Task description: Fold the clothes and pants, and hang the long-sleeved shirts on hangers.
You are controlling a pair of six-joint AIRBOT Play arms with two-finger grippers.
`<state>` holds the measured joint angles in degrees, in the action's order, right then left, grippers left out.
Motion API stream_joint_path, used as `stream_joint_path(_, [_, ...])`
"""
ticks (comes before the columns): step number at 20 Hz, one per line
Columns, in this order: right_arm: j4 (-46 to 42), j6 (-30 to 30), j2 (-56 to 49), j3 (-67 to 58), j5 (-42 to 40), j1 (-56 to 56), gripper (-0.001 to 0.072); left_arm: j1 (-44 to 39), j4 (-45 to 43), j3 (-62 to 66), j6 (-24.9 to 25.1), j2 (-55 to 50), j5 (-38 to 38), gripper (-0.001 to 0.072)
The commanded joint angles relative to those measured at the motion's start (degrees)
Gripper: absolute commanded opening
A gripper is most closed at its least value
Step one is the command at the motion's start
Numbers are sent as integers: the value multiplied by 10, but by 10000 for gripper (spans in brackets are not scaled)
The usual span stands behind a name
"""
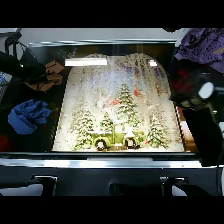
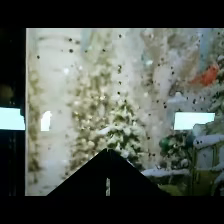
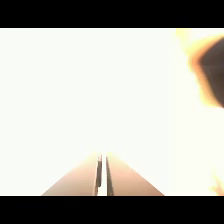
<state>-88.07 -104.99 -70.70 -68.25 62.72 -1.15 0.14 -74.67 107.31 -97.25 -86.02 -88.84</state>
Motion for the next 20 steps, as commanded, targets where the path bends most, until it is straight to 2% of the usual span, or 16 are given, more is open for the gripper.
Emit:
stream_joint_path(1, [6, 3, 0, -1, -5, 135, 67, 1, -1, -101, 16, 65, 50, 20])
stream_joint_path(4, [8, 2, 0, -1, -10, 185, 70, 1, -45, -143, 19, 111, 79, 21])
stream_joint_path(7, [8, 2, 0, -3, -27, 191, 71, 2, -83, -143, 17, 120, 57, 22])
stream_joint_path(20, [5, 2, 1, -4, -13, 191, 71, 1, -83, -143, 17, 116, 59, 22])
